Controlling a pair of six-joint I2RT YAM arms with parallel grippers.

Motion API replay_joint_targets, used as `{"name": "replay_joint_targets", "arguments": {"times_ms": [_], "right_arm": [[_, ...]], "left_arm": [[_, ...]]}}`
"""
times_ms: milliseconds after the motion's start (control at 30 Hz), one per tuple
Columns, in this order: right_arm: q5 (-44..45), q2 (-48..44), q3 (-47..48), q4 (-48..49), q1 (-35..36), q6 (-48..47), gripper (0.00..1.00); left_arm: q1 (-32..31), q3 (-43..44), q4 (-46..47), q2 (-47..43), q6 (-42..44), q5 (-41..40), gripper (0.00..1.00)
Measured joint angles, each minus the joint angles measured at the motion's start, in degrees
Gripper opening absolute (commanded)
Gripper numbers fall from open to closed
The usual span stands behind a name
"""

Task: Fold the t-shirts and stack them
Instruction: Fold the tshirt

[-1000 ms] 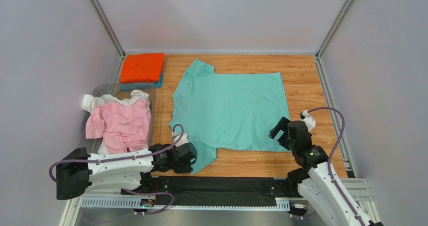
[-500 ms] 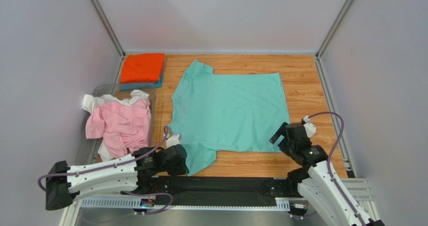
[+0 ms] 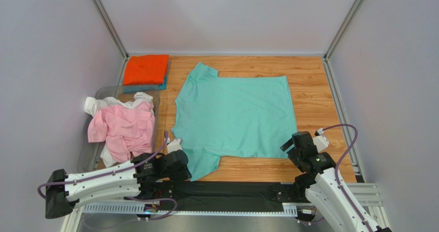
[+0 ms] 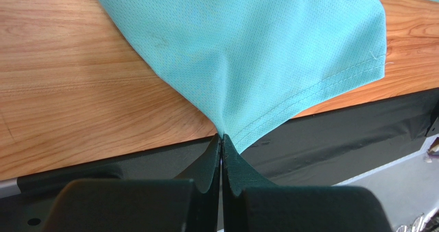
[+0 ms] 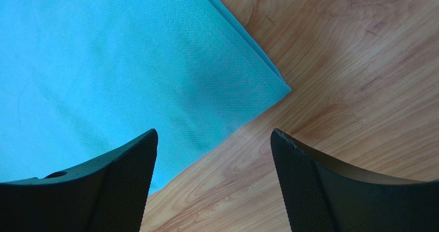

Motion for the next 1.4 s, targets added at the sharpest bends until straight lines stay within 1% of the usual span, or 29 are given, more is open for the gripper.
{"name": "replay_joint_targets", "arguments": {"times_ms": [67, 133, 167, 300, 367, 433, 567, 600, 633, 667, 733, 767, 833, 867, 900, 967, 1200, 1300, 1400], "right_arm": [[0.2, -0.1, -0.6, 0.0, 0.0, 1.2, 0.78], [0.5, -0.3, -1.6, 0.0, 0.0, 2.1, 0.73], [0.9, -0.3, -1.9, 0.2, 0.0, 2.6, 0.67], [1.7, -0.1, -2.5, 1.3, 0.0, 3.5, 0.56], [2.1, 0.3, -2.7, 1.8, 0.0, 3.8, 0.53], [2.5, 0.9, -2.8, 2.4, 0.0, 3.8, 0.52], [3.1, 2.6, -2.8, 4.0, 0.0, 3.8, 0.44], [3.3, 3.0, -2.8, 4.3, 0.0, 3.7, 0.37], [3.5, 3.4, -2.8, 4.7, 0.0, 3.6, 0.35], [3.5, 3.9, -2.9, 4.9, 0.0, 3.6, 0.29], [3.6, 4.6, -2.9, 5.4, 0.0, 3.4, 0.24], [3.6, 4.9, -3.0, 5.8, 0.0, 3.1, 0.18], [3.5, 5.2, -3.1, 6.2, 0.0, 2.8, 0.12], [3.5, 5.2, -3.1, 6.3, 0.0, 2.3, 0.05], [3.5, 5.2, -3.2, 6.4, 0.0, 2.0, 0.02], [3.3, 5.2, -3.4, 7.1, 0.0, 1.3, 0.00], [2.2, 5.4, -2.8, 7.7, 0.0, -2.5, 0.00], [1.8, 6.9, -0.1, 7.8, 0.0, -4.4, 0.00], [1.5, 9.0, 3.2, 8.6, 0.0, -6.1, 0.00]], "left_arm": [[0.0, 0.0, 0.0, -0.3, 0.0, -0.5, 0.00], [0.0, 0.0, -0.1, -0.6, 0.1, -1.0, 0.00], [0.0, 0.0, -0.1, -0.7, 0.1, -1.2, 0.00], [0.0, 0.0, -0.1, -1.1, 0.4, -2.3, 0.00], [0.0, 0.0, -0.1, -1.2, 0.5, -2.7, 0.00], [0.0, 0.0, -0.1, -1.4, 0.7, -3.1, 0.00], [0.0, 0.0, -0.1, -1.5, 0.9, -3.7, 0.00], [0.0, 0.0, -0.1, -1.5, 1.0, -3.9, 0.00], [0.0, 0.1, -0.1, -1.5, 1.0, -4.3, 0.00], [0.0, 0.2, -0.1, -1.5, 1.1, -4.5, 0.00], [0.0, 0.3, -0.1, -1.5, 1.1, -4.9, 0.00], [0.0, 0.5, -0.2, -1.5, 1.1, -5.0, 0.00], [0.0, 0.9, -0.2, -1.5, 1.2, -5.4, 0.00], [0.0, 1.2, -0.1, -1.6, 1.2, -5.6, 0.00], [0.0, 1.4, -0.1, -1.6, 1.3, -5.8, 0.00], [0.0, 1.9, 0.0, -1.6, 1.6, -6.2, 0.00], [0.0, 4.9, 0.2, -1.3, 3.6, -9.0, 0.00], [0.0, 7.1, 0.8, -0.2, 5.3, -10.9, 0.00], [0.8, 10.3, 1.9, 3.0, 7.8, -12.3, 0.00]]}}
